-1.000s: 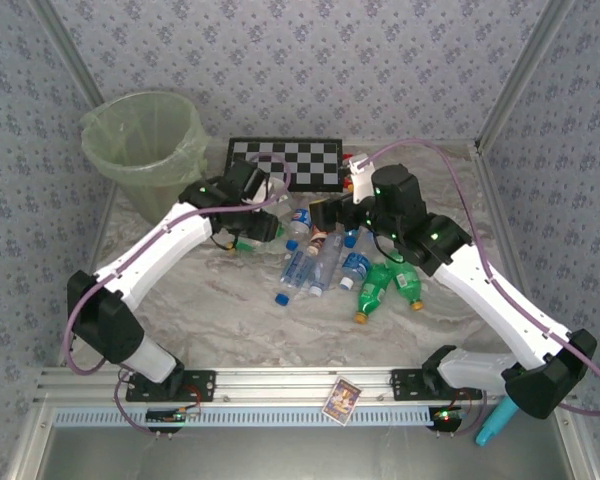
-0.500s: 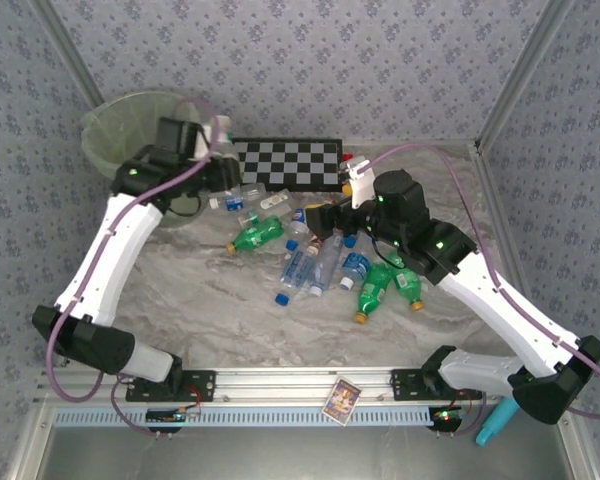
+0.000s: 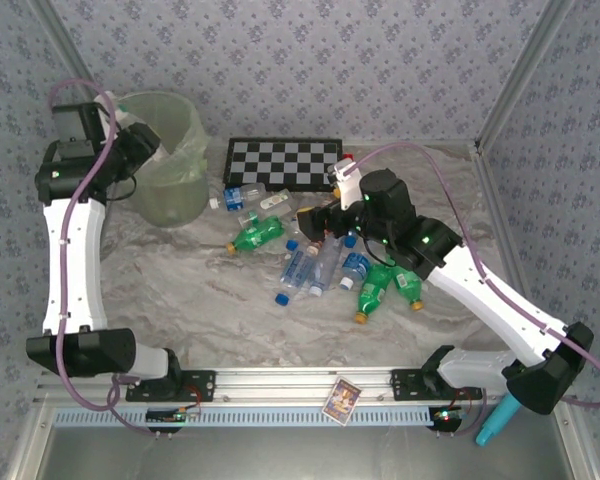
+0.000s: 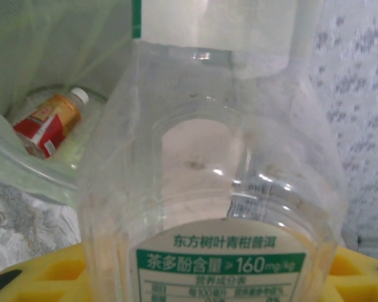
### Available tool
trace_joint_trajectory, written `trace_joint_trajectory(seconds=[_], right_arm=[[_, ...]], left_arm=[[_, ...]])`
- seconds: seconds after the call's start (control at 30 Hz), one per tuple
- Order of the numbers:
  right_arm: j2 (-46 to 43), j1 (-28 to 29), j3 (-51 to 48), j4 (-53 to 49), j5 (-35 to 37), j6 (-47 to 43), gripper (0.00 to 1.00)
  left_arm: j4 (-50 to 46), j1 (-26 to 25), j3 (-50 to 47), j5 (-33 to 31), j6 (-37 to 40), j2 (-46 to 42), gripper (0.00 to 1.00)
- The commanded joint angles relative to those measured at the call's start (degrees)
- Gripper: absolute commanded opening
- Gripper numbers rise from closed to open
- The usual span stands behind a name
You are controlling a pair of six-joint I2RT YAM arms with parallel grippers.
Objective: Put the plastic bottles in the bin
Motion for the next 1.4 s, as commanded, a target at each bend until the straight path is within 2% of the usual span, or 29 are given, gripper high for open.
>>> trace_joint_trajectory(seconds=[0.0,0.2,0.47,0.67,0.77,0.9,1.03,1.37], right_arm=[[-2.90,0.41,0.66,-1.30,2.11,-1.23,0.99],[-6.12,0.47,-1.08,-2.91,5.05,-1.65,0.99],[-8.89,0.34,-2.97,-3.95,7.43,-1.19,0.99],[-9.20,-0.17,-3.32,-4.99,7.29,-1.36,0.99],[-8.25,-0.75,-3.20,-3.88,6.26,-1.29,0.99],[-6.19,-1.32,-2.32,-2.46,5.07,-1.36,0.99],[-4.43,-1.61,-1.37,-1.56,3.79,-1.54,0.99],[-1.39,-2.03,-0.18,0.38,1.06,-1.61,0.99]], left_arm=[[1.41,2.80,3.55,-0.66,-5.03,2.64,0.52],[4.48,5.55,8.88,0.77,-10.58,8.92,0.52],[-0.88,6.59,19.79,-4.02,-9.59,18.22,0.52],[-1.73,6.96,20.99,-3.62,-11.16,20.60,0.53],[-2.14,7.00,21.01,-3.70,-10.97,20.72,0.61],[-3.19,7.12,21.01,-4.82,-10.24,20.13,0.86],[-4.33,7.11,20.62,-5.85,-9.71,18.74,0.91],[-4.40,6.62,14.98,-5.96,-9.44,12.90,0.92]])
